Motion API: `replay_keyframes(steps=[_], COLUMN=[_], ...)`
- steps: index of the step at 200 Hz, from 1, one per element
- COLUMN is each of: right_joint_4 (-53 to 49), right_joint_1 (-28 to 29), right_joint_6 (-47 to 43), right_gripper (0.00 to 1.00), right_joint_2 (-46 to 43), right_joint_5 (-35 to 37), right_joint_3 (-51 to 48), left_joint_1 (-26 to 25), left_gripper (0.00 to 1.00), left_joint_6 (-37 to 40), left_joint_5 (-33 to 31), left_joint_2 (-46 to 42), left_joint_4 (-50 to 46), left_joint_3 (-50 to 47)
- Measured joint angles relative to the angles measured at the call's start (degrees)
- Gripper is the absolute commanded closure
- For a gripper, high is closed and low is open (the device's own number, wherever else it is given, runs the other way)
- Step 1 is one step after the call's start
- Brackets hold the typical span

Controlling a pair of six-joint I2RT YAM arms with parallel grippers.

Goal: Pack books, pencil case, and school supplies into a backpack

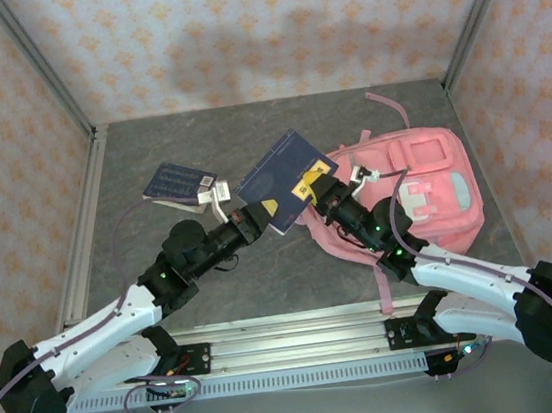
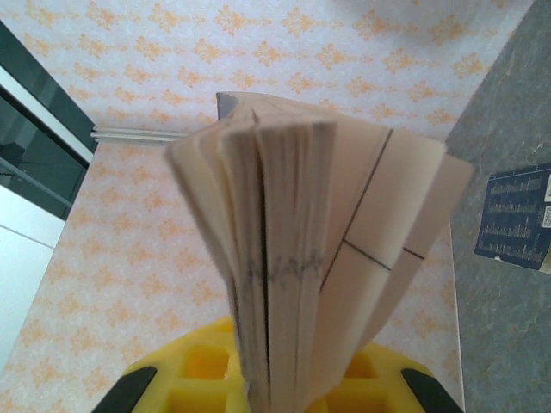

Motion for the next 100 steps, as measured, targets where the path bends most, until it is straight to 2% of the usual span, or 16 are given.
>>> replay_keyframes(steps=[13, 28, 49, 71, 100], right_joint_4=[-0.7, -3.5, -13.03, -30.47, -52.17], right_joint_1=[0.22, 0.35, 0.35, 0.33, -0.28], right_joint_6=[-0.59, -2.29, -6.19, -12.39, -21.57], right_gripper=[0.53, 0.47, 0.45, 0.45, 0.44], right_joint_2=[-0.55, -2.16, -7.82, -13.49, -11.5], right_joint_5=[0.74, 1.77, 4.57, 10.03, 17.46], right_joint_3=[-0.46, -0.85, -0.5, 4.15, 16.06], left_joint_1=[-0.24, -0.24, -0.24, -0.24, -0.24], left_gripper=[1.0, 1.0, 1.0, 1.0, 1.0], left_joint_6=[0.35, 0.85, 2.25, 4.46, 7.67], left_joint_5=[-0.42, -0.79, -1.95, -3.87, -8.68], left_joint_2=[-0.13, -0.94, -3.45, -6.19, -8.46], left_joint_4=[-0.17, -1.4, -5.64, -12.61, -23.06], left_joint_3=[0.0, 0.0, 0.11, 1.57, 4.37])
